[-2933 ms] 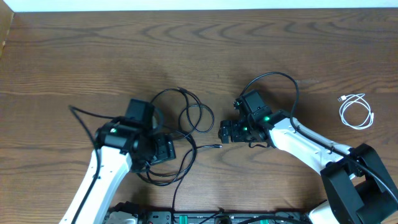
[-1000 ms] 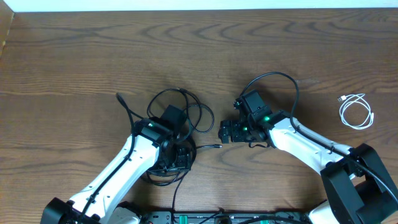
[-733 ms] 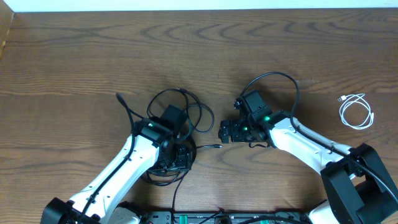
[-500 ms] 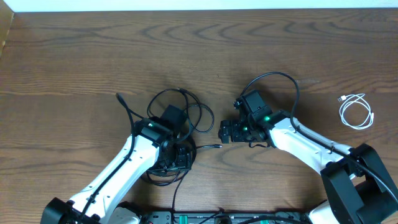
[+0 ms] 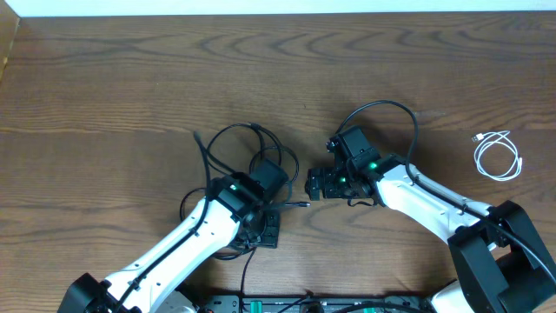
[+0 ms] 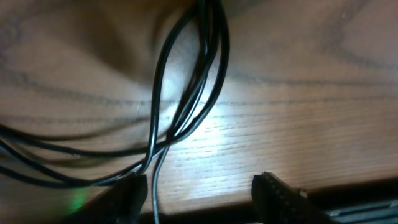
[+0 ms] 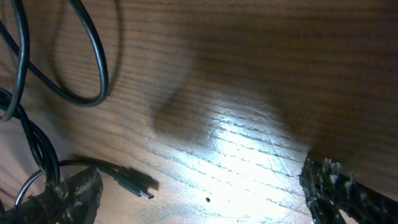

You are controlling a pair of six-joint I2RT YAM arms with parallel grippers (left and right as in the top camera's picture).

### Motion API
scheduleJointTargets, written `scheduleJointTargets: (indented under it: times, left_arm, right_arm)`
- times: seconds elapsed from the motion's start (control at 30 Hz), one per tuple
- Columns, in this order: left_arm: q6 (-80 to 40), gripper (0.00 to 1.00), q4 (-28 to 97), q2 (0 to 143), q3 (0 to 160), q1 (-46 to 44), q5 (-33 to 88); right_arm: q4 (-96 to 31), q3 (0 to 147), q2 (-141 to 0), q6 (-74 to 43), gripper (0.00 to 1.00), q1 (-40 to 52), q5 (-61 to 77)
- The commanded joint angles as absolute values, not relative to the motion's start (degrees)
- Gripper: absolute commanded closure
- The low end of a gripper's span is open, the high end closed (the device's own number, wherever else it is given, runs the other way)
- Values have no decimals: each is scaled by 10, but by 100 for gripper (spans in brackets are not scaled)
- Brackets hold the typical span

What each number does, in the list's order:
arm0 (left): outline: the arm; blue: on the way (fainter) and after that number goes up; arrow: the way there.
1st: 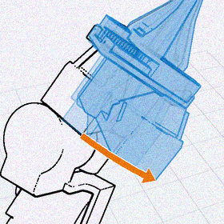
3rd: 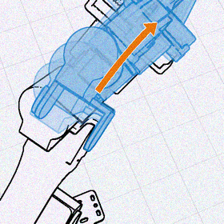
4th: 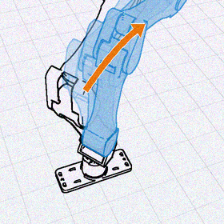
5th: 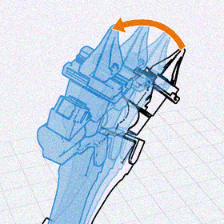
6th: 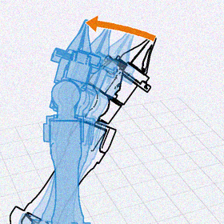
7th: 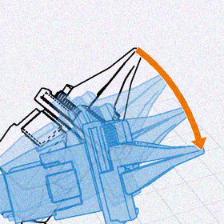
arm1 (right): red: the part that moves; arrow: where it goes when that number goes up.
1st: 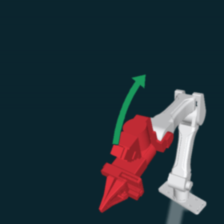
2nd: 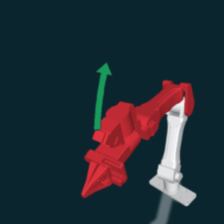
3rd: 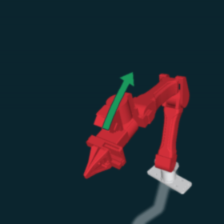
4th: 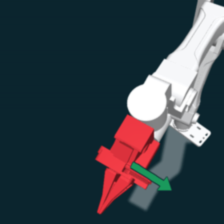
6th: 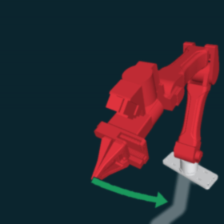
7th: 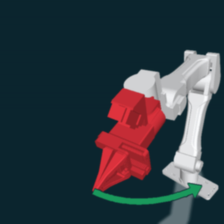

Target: Untangle cables

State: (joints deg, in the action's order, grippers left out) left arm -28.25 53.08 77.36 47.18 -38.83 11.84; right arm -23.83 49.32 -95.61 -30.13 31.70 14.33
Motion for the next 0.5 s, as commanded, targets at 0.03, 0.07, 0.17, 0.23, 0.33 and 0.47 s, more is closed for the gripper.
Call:
scheduleJointTargets:
  times: [0.03, 0.07, 0.17, 0.23, 0.33, 0.47]
  left_arm:
    - [-282, 35, 515, 775, 464, -392, 71]
    - [-282, 35, 513, 775, 462, -392, 67]
    - [-282, 35, 494, 775, 448, -392, 68]
    - [-282, 34, 463, 775, 428, -392, 68]
    - [-282, 35, 420, 775, 395, -392, 68]
    - [-262, 88, 399, 775, 375, -392, 39]
  right_arm:
    - [-245, 486, -964, -299, 1, 316, 153]
    - [-245, 486, -964, -299, 1, 316, 153]
    - [-241, 486, -964, -300, 1, 316, 154]
    - [-236, 486, -964, -300, 1, 316, 154]
    - [-229, 486, -964, -300, 1, 316, 154]
    - [-229, 486, -964, -300, 1, 316, 179]
